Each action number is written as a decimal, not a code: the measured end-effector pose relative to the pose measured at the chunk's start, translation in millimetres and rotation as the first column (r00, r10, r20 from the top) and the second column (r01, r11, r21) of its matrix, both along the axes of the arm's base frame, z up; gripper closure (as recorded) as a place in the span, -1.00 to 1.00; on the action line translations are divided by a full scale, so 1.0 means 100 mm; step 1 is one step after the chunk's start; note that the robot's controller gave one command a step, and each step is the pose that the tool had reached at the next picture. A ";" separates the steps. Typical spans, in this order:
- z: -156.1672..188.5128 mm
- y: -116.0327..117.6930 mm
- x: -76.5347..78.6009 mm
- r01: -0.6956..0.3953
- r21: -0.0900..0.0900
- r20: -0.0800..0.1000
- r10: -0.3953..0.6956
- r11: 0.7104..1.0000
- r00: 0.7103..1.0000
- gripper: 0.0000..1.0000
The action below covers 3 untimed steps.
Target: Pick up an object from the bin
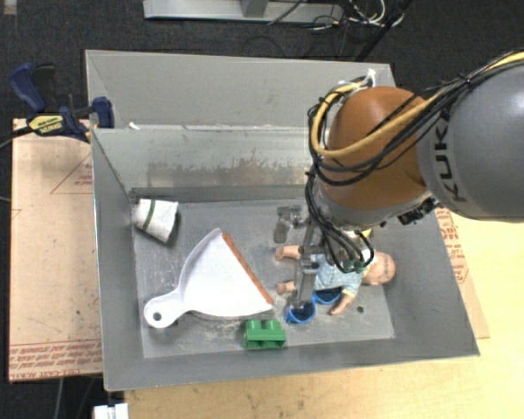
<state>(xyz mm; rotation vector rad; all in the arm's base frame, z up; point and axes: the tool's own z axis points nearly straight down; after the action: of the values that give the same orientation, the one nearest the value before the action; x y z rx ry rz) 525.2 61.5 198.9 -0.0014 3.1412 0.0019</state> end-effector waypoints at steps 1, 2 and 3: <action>-0.53 -0.49 -0.06 0.055 0.002 0.001 -0.055 0.998 0.998 -1.00; -0.95 -0.57 -0.26 -0.035 -0.001 -0.002 0.035 0.999 0.999 -1.00; -1.23 -0.62 -0.29 -0.232 0.001 0.016 0.232 0.973 0.973 1.00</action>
Offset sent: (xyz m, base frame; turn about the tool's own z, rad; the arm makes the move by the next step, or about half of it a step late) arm -0.0446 -0.0491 -0.1289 -0.1832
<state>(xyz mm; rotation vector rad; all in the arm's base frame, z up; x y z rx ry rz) 496.3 -0.3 76.3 -0.3665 3.1040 0.0059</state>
